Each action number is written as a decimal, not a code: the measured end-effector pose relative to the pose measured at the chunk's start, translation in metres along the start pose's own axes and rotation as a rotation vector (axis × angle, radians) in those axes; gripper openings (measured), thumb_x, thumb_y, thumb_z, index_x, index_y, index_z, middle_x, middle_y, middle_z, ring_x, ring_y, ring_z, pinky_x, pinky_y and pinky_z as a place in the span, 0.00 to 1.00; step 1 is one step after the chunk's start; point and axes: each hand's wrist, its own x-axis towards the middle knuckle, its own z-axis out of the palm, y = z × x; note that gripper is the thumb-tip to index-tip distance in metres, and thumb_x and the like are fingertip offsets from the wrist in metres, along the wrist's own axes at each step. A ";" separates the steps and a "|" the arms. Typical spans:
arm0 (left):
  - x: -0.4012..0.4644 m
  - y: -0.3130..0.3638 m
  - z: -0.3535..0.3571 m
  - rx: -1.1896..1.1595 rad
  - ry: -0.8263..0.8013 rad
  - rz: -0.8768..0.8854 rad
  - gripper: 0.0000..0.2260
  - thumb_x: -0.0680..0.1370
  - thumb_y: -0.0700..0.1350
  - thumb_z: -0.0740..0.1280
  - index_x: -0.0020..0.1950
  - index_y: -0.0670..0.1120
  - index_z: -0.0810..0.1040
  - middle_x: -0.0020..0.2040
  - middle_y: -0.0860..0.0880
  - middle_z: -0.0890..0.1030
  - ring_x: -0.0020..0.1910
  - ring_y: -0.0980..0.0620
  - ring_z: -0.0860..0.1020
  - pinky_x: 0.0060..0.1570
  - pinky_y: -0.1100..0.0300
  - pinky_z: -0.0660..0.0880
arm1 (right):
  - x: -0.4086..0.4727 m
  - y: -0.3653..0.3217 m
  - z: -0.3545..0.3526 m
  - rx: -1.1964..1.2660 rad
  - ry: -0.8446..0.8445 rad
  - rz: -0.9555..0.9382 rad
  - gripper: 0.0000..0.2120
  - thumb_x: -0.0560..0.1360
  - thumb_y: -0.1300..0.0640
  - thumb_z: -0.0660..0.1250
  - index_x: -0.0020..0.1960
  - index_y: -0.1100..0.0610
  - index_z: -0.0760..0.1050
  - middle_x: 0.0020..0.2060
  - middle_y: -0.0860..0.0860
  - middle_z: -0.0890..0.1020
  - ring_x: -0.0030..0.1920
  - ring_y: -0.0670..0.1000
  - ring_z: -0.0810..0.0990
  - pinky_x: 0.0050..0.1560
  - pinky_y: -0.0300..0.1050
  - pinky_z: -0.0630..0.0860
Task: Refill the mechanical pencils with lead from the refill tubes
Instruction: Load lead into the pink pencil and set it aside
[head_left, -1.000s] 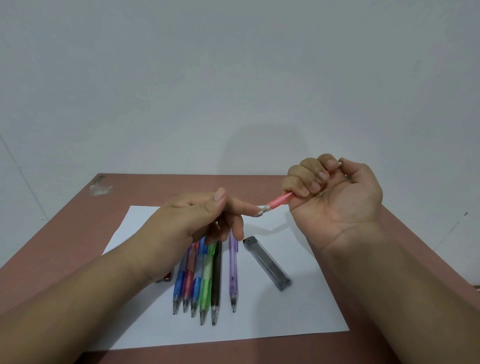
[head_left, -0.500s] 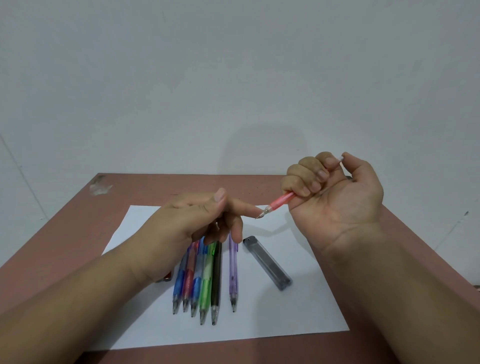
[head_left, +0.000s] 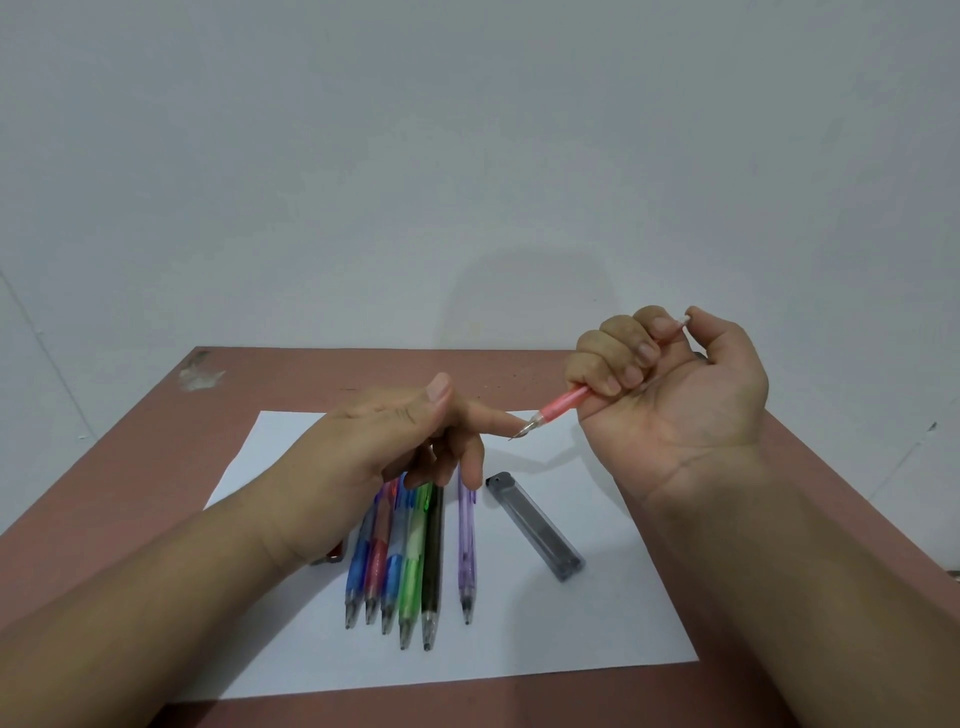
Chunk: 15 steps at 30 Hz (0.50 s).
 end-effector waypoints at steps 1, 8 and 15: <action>0.000 0.000 0.000 0.001 -0.008 -0.002 0.26 0.81 0.63 0.52 0.59 0.53 0.85 0.40 0.48 0.80 0.44 0.34 0.70 0.47 0.39 0.69 | 0.000 0.000 0.000 0.001 0.000 0.002 0.18 0.79 0.49 0.52 0.33 0.55 0.65 0.29 0.49 0.61 0.26 0.49 0.59 0.26 0.41 0.60; 0.001 -0.014 -0.004 -0.044 0.078 -0.081 0.40 0.72 0.75 0.62 0.59 0.38 0.83 0.43 0.46 0.83 0.39 0.55 0.78 0.41 0.63 0.73 | 0.000 0.000 -0.001 -0.012 0.003 -0.004 0.16 0.77 0.52 0.50 0.33 0.55 0.65 0.29 0.49 0.61 0.25 0.49 0.59 0.26 0.41 0.60; -0.001 -0.010 -0.003 0.001 0.065 -0.065 0.38 0.71 0.74 0.64 0.57 0.39 0.83 0.43 0.45 0.82 0.40 0.56 0.77 0.43 0.64 0.72 | -0.001 0.000 0.000 -0.023 0.003 -0.002 0.18 0.78 0.49 0.52 0.33 0.55 0.65 0.29 0.48 0.61 0.25 0.49 0.59 0.26 0.41 0.60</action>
